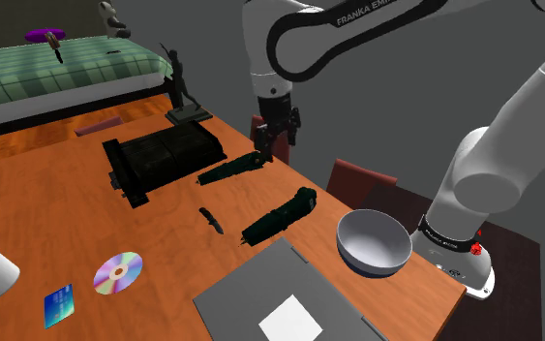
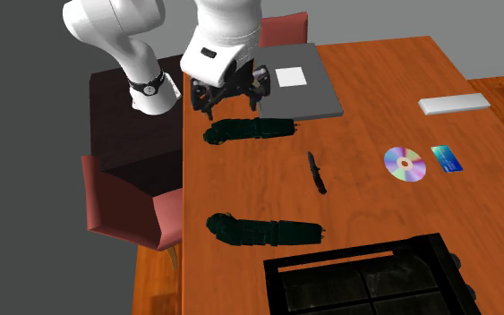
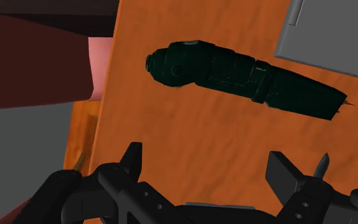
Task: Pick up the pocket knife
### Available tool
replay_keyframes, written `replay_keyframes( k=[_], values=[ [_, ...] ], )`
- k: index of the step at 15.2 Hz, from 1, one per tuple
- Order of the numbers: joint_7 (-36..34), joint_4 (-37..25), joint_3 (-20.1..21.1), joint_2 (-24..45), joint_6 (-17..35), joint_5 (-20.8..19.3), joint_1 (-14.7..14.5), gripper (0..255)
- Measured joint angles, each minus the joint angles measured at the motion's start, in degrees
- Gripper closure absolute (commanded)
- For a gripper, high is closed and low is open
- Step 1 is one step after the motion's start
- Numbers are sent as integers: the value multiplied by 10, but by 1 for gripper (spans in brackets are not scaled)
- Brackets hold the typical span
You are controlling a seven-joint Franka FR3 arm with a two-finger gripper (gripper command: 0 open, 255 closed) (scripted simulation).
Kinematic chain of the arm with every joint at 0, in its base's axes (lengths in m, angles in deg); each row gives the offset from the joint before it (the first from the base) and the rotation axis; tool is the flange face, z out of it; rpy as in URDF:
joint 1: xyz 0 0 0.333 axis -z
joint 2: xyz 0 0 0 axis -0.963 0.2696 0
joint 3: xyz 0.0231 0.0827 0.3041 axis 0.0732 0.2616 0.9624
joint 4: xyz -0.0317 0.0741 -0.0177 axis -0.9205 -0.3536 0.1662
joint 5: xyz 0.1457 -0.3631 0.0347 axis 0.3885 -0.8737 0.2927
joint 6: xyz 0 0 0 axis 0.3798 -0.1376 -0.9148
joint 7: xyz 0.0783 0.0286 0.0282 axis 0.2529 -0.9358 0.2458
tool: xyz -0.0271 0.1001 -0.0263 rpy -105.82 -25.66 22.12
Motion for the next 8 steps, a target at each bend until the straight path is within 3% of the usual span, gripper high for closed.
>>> replay_keyframes(
  k=[8],
  values=[
    [-82, -110, 41, 182, 50, -45, -24, 0]
  ],
)
